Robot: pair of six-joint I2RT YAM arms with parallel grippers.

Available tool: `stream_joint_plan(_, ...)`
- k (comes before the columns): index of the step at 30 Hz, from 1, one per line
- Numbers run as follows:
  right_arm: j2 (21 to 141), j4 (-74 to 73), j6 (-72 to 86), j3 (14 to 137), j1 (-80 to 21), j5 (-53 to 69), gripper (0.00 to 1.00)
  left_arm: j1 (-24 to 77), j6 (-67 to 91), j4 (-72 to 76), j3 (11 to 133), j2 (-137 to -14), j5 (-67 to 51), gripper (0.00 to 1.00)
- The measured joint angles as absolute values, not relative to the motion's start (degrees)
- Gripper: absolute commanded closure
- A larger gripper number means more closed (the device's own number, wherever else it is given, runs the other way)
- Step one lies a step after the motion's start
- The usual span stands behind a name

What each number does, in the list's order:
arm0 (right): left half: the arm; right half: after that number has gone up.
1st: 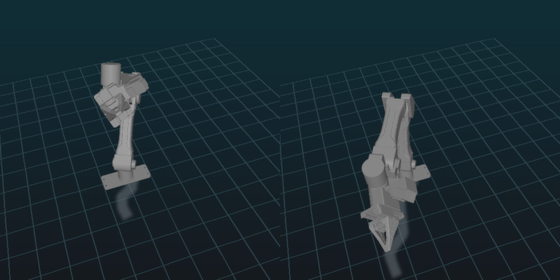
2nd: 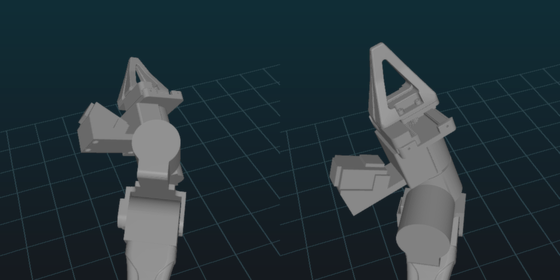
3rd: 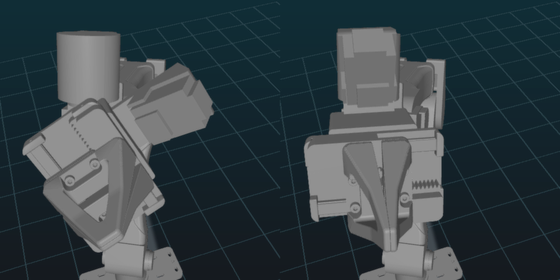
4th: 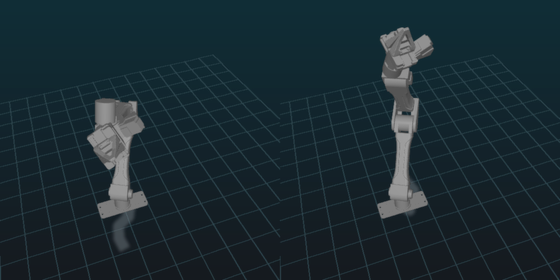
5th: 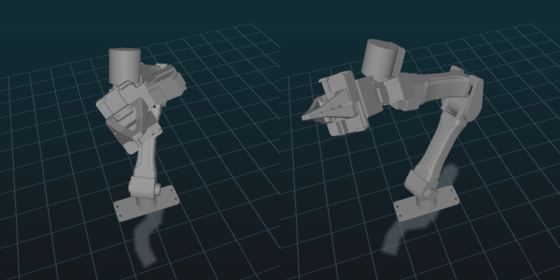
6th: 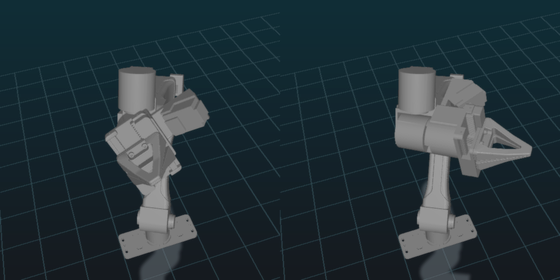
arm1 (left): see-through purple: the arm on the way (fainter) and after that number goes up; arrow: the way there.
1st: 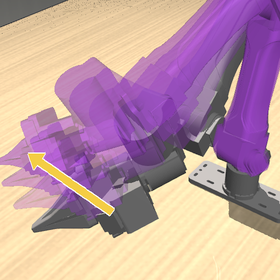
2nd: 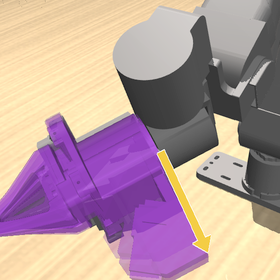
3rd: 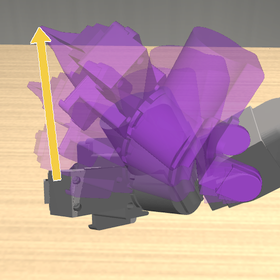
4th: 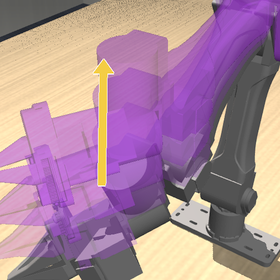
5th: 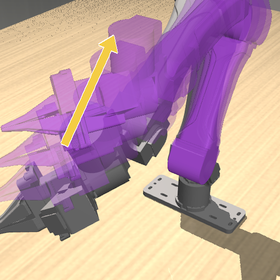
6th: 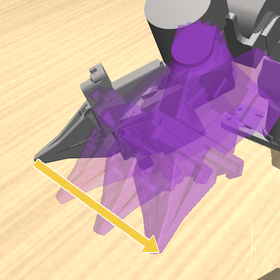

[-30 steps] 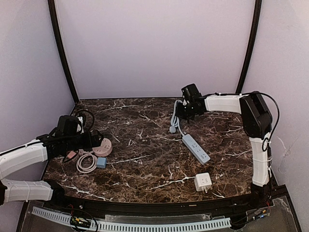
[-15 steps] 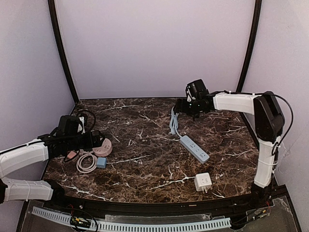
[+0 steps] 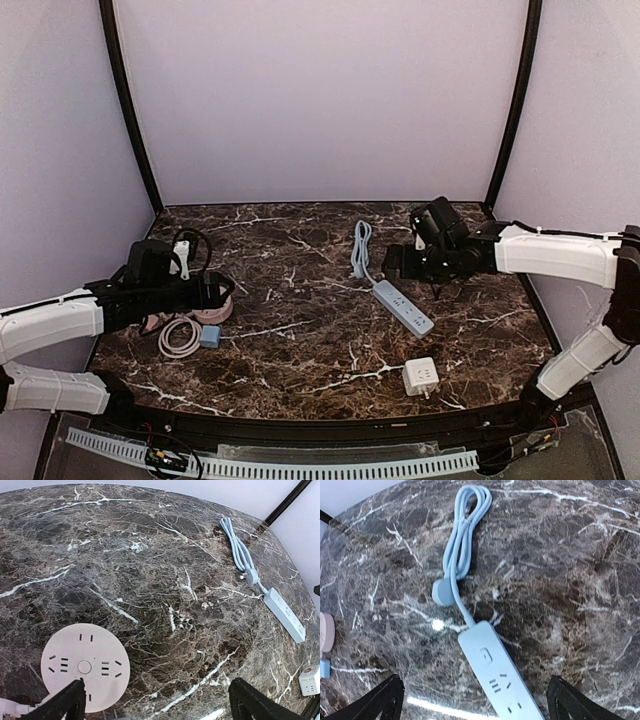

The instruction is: Insert the plug

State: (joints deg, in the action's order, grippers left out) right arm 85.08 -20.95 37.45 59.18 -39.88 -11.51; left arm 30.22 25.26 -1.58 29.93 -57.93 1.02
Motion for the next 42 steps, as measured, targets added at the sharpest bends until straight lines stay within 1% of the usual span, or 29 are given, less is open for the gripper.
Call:
stream_joint_plan(7,78.9,-26.7,39.7,54.7,-44.3,-13.1,0.01,33.7,24.4,-0.9,29.9,-59.3,0.8,0.0)
stream_joint_plan(12,76.4,-29.9,39.3,53.7,-49.0,-13.5,0.02,35.7,24.0,-0.3,30.0,-59.9,0.8,0.0)
stream_joint_plan(22,73.4,-41.0,43.2,49.7,-52.7,-8.7,0.04,40.1,23.9,0.7,32.4,-62.9,1.2,0.0)
stream_joint_plan(30,72.2,-46.7,47.5,46.4,-58.1,-4.7,0.05,42.0,24.0,0.0,34.2,-64.0,2.7,0.0)
stream_joint_plan(36,74.9,-48.5,49.2,46.1,-62.3,-3.7,0.07,42.1,24.2,-0.6,34.8,-64.2,3.7,0.0)
stream_joint_plan(38,75.8,-49.1,50.0,46.1,-63.7,-3.7,0.11,42.2,24.2,-0.8,34.8,-64.2,3.8,0.0)
stream_joint_plan(42,76.3,-50.2,51.3,46.1,-65.1,-4.1,0.15,42.2,24.3,-1.0,34.8,-64.4,4.0,0.0)
